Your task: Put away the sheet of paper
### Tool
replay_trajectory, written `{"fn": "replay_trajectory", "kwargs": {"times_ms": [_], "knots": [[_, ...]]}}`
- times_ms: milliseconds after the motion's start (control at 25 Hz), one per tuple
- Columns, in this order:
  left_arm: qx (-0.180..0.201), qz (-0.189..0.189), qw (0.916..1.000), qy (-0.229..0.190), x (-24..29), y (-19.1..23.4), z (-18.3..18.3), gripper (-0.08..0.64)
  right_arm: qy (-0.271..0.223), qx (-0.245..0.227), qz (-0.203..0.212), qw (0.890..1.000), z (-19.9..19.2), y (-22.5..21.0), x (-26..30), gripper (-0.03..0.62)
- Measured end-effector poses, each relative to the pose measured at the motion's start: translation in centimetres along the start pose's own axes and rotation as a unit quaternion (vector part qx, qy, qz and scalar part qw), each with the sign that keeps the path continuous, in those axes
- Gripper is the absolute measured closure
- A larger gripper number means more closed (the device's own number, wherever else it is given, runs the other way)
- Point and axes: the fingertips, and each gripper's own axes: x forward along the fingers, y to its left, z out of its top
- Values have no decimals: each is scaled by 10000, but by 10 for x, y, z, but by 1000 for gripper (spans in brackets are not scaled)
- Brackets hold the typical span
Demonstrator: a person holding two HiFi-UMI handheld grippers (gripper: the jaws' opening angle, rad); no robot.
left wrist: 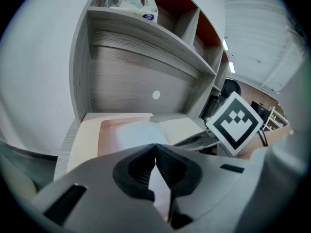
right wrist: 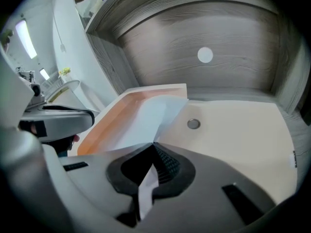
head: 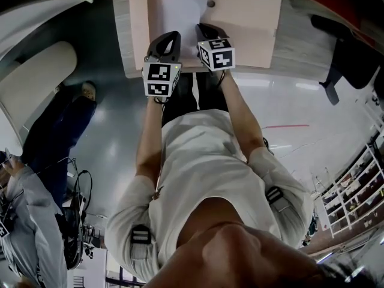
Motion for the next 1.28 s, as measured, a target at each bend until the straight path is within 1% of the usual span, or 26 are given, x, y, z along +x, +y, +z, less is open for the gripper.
{"fn": "replay_trajectory", "kwargs": {"times_ms": [400,640,800,1120,1280], "knots": [[-24,14,10000,2,-6,6,-4,538,160,-371,-81,9992,-2,10,14,571],[-20,13,10000,-4,-10,8,-4,538,202,-493,-172,9984,-3,9,14,565],[6,-17,10000,-24,-11,7,-5,538,194,-525,-223,9982,-6,7,11,537],[47,-60,10000,-40,-12,4,-4,538,130,-567,-283,9979,-7,8,4,444],[91,-90,9999,-74,-14,3,-1,538,92,-626,-337,9974,-4,9,0,439]]}}
